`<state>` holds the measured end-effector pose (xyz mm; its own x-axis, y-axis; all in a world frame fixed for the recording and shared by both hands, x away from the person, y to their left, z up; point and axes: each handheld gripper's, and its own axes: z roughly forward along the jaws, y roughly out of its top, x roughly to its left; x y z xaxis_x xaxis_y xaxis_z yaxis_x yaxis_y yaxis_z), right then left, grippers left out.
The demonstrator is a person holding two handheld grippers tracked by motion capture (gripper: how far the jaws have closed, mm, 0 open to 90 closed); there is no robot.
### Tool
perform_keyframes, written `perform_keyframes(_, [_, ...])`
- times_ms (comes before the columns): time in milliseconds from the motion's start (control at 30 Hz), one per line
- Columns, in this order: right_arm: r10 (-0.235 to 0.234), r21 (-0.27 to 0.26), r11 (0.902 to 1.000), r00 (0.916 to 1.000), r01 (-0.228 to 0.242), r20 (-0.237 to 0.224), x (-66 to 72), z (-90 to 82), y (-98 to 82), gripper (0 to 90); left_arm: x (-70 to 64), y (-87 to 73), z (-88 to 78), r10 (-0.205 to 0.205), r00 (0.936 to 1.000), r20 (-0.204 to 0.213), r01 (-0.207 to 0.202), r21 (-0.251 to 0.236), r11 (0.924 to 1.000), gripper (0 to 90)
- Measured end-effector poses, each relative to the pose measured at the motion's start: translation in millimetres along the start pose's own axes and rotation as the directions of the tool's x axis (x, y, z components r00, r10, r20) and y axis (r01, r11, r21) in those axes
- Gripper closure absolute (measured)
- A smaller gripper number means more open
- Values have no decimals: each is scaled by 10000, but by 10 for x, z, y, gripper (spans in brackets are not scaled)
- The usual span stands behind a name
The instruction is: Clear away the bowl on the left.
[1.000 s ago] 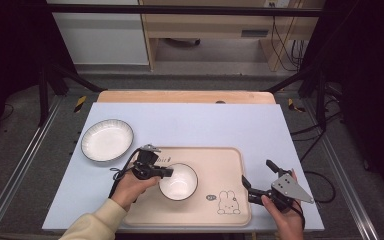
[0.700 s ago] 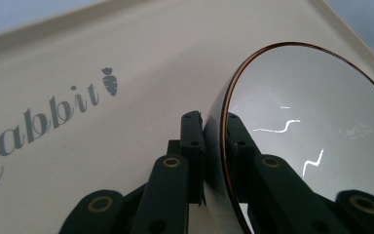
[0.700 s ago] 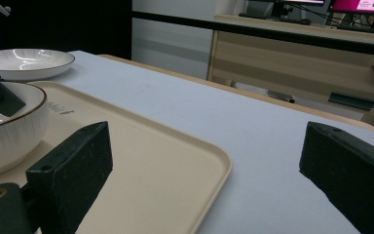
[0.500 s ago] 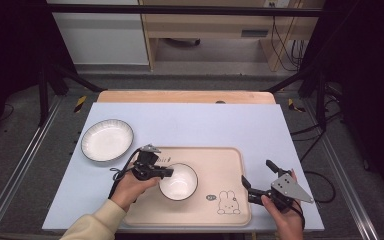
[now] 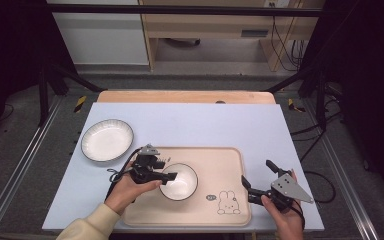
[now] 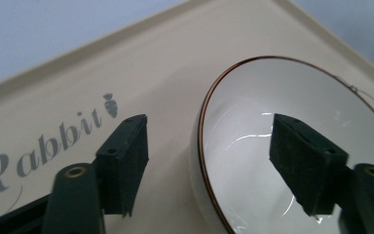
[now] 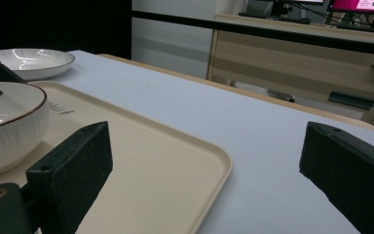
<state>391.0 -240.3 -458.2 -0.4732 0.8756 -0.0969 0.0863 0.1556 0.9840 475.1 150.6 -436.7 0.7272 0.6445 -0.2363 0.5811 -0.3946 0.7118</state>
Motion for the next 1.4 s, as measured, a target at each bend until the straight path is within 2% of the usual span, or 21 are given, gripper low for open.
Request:
perform_keyframes(100, [32, -15, 10000, 10000, -32, 6, 2, 1, 7, 52, -24, 4, -32, 350, 9992, 191, -344, -281, 9990, 214])
perform_keyframes(133, [41, -25, 10000, 10000, -41, 18, 3, -1, 9, 52, -36, 7, -48, 610, 9979, 232, -601, -379, 9975, 187])
perform_keyframes(200, [24, -24, 10000, 10000, -24, 10, 7, -3, 11, 52, -47, 10, -67, 977, 9946, 346, -957, -556, 9939, 170])
perform_keyframes(300, [28, -26, 10000, 10000, -28, 23, 8, -3, 11, 52, -54, 18, -91, 1159, 9922, 464, -1117, -848, 9901, 160])
perform_keyframes(367, [24, -27, 10000, 10000, -24, 27, 8, 1, 10, 52, -66, 19, -108, 1460, 9879, 530, -1410, -884, 9861, 122])
perform_keyframes(400, [20, -7, 10000, 10000, -20, 21, 7, 1, 8, 52, -68, 19, -124, 1715, 9838, 513, -1658, -1004, 9810, 105])
perform_keyframes(533, [17, -12, 10000, 10000, -17, 35, 2, 1, 8, 52, -71, 48, -170, 1546, 9847, 808, -1428, -1358, 9804, 82])
perform_keyframes(733, [15, -38, 10000, 10000, -14, 61, 0, -5, 13, 52, -67, 67, -247, 1940, 9791, 604, -1825, -1589, 9703, 66])
perform_keyframes(867, [22, -35, 10000, 10000, -22, 60, 0, -4, 12, 52, -35, 43, -299, 2265, 9726, 523, -2144, -1744, 9610, 67])
perform_keyframes(967, [11, -33, 10000, 10000, -11, 81, -4, -4, 10, 52, 2, 20, -350, 2394, 9704, 310, -2298, -1856, 9554, 69])
perform_keyframes(1033, [15, -43, 10000, 10000, -15, 95, -3, -4, 10, 52, 35, 2, -385, 2366, 9712, 265, -2272, -1945, 9542, 70])
perform_keyframes(1133, [35, -32, 10000, 9999, -34, 102, 1, -3, 10, 52, 115, -48, -446, 2130, 9769, 182, -2043, -2141, 9552, 71])
perform_keyframes(1400, [29, -23, 10000, 9999, -29, 99, 7, -2, 9, 52, 289, -186, -584, 1875, 9822, -136, -1842, -2701, 9450, 76])
